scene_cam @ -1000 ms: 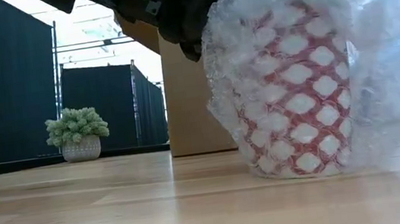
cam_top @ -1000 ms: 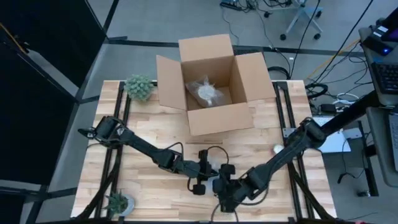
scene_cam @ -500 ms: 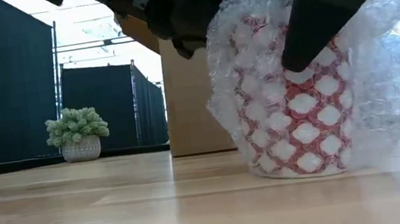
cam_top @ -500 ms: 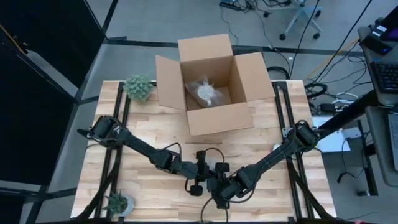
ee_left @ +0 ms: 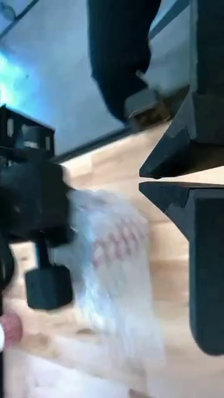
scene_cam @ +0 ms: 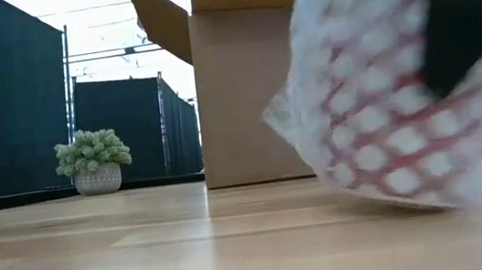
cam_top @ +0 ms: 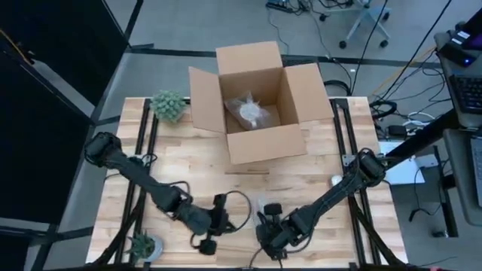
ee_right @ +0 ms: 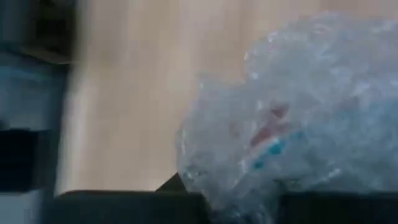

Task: Wrap mug
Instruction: Put the red mug into the cardboard box

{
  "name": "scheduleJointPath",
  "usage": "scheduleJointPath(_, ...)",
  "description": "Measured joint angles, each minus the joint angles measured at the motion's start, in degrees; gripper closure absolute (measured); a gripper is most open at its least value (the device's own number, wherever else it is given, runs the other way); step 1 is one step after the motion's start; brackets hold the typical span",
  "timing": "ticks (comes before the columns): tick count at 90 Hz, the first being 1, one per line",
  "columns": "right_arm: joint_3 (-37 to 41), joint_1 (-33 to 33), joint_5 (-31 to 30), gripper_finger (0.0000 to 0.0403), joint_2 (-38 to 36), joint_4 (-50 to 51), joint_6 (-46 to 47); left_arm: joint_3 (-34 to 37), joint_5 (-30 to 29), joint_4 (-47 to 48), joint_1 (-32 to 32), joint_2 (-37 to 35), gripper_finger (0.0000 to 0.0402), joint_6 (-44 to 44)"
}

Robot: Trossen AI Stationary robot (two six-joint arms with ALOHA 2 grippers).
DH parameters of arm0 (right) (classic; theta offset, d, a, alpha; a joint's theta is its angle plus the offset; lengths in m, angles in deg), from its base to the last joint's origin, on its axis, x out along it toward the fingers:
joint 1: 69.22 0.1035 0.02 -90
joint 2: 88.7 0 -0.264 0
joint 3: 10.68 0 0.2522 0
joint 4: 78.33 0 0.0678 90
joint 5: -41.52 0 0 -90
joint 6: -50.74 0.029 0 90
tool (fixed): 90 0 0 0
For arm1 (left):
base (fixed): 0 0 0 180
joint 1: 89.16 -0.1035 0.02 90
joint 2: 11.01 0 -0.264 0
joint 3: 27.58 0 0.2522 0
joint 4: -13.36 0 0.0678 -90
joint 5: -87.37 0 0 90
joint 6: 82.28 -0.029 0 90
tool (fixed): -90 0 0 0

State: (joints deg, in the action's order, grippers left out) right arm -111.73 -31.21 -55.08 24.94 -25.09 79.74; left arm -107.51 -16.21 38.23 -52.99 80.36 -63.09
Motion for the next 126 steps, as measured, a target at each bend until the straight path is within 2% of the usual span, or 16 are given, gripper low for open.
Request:
scheduleJointPath(12, -7.7, 2.5, -0.1, 0.0389, -3.4, 0.2, -2.6, 0.0, -0.2, 3.9, 3.5, -3.3, 0.0391, 1.5)
scheduleJointPath(25, -16.5, 3.8, -1.9, 0.0391, -4.4, 1.6, -9.4, 0.0, -0.2, 6.6, 6.2, -6.3, 0.0391, 1.3)
scheduleJointPath(41, -30.2, 4.4, -7.6, 0.0391, -5.4, 2.8, -25.0, -0.1, -0.4, 8.6, 7.5, -9.7, 0.0391, 1.0)
scheduleJointPath(56, -42.1, 0.1, -14.0, 0.0391, -5.3, 8.2, -36.7, -0.1, -0.4, 10.4, 7.5, -11.7, 0.0391, 1.0)
scheduleJointPath(65, -47.7, -4.8, -16.5, 0.0391, -6.0, 13.2, -38.7, -0.2, -0.5, 13.4, 7.5, -12.7, 0.0391, 0.9)
scheduleJointPath(73, -46.8, -10.6, -16.5, 0.0391, -8.9, 15.8, -39.0, -0.2, -2.2, 16.4, 7.4, -13.6, 0.0391, 0.8)
scheduleJointPath(90, -46.7, -29.4, -17.9, 0.0391, -11.6, 22.9, -36.2, -0.2, -4.7, 17.6, 5.7, -14.4, 0.0391, -3.2)
scheduleJointPath(96, -46.7, -36.6, -15.5, 0.0391, -11.3, 24.9, -35.0, -0.2, -4.7, 18.3, 4.9, -14.4, 0.0391, -4.0)
scheduleJointPath(110, -45.3, -50.8, -5.4, 0.0391, -8.1, 26.6, -32.0, -0.2, -4.8, 20.2, 3.0, -14.4, 0.0391, -5.1)
scheduleJointPath(126, -38.2, -58.3, 0.1, 0.0391, -2.7, 25.7, -30.1, -0.2, -4.8, 21.5, 2.0, -14.4, 0.0391, -6.1)
